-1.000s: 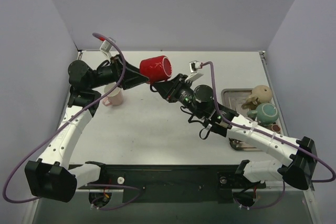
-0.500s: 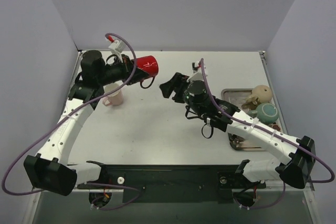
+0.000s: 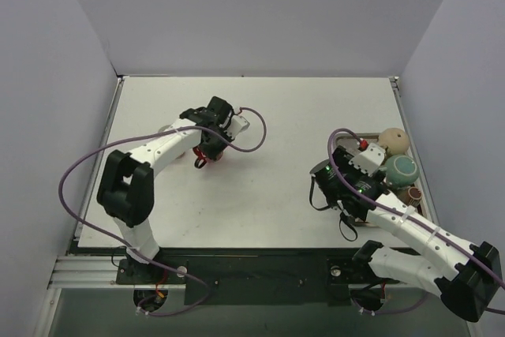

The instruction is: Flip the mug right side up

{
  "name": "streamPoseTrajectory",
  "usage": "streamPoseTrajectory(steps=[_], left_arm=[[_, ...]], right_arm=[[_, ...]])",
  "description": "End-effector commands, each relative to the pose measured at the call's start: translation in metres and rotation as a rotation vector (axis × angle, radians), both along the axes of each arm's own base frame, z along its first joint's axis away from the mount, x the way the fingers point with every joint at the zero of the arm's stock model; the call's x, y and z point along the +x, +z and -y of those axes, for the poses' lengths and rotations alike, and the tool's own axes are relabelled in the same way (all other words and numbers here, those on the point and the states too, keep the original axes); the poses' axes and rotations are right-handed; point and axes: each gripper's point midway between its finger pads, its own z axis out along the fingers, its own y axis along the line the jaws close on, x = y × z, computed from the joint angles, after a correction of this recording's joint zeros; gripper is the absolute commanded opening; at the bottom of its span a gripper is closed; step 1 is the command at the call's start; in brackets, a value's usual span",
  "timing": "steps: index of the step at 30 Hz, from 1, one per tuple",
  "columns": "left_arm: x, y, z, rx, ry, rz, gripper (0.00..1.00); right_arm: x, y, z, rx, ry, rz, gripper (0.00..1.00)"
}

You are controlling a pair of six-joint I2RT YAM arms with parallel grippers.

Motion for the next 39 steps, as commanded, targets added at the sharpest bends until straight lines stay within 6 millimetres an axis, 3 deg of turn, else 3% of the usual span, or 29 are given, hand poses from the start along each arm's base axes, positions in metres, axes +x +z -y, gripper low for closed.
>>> streamPoseTrajectory(steps=[1,8,11,15,21,22,27,30,34,35,39], left_arm=[[0.038,0.019,-0.001,0.085,-0.033,0.092,0.0],[0.042,0.002,0.012,0.055,-0.081,0.003,0.0],[0.048,-0.003,0.015,0.067,-0.072,-0.015,0.22],[0.046,-0.005,0.017,0.051,-0.086,-0.027,0.35],[0.042,0.018,0.025,-0.02,-0.104,-0.002,0.5],[0.038,0.024,0.026,-0.036,-0.107,-0.003,0.6],[0.022,0.072,0.034,-0.16,-0.135,0.073,0.61],[0.009,0.092,0.035,-0.212,-0.161,0.098,0.61],[-0.005,0.102,0.035,-0.249,-0.183,0.099,0.62],[-0.007,0.103,0.035,-0.254,-0.186,0.096,0.62],[-0.022,0.115,0.036,-0.306,-0.204,0.093,0.62]], right_arm=[[-0.018,-0.006,0.037,-0.052,-0.148,0.041,0.86],[-0.03,-0.041,0.046,-0.041,-0.197,-0.025,0.82],[-0.031,-0.056,0.051,-0.049,-0.216,-0.046,0.8],[-0.031,-0.074,0.058,-0.009,-0.271,-0.065,0.77],[-0.031,-0.104,0.057,0.063,-0.295,-0.118,0.7],[-0.031,-0.107,0.057,0.061,-0.3,-0.127,0.7],[-0.037,-0.121,0.066,0.036,-0.347,-0.135,0.66],[-0.036,-0.12,0.072,0.023,-0.382,-0.111,0.48],[-0.033,-0.119,0.074,0.03,-0.395,-0.087,0.21],[-0.033,-0.12,0.075,0.026,-0.389,-0.095,0.08],[-0.028,-0.114,0.067,0.037,-0.328,-0.107,0.0]])
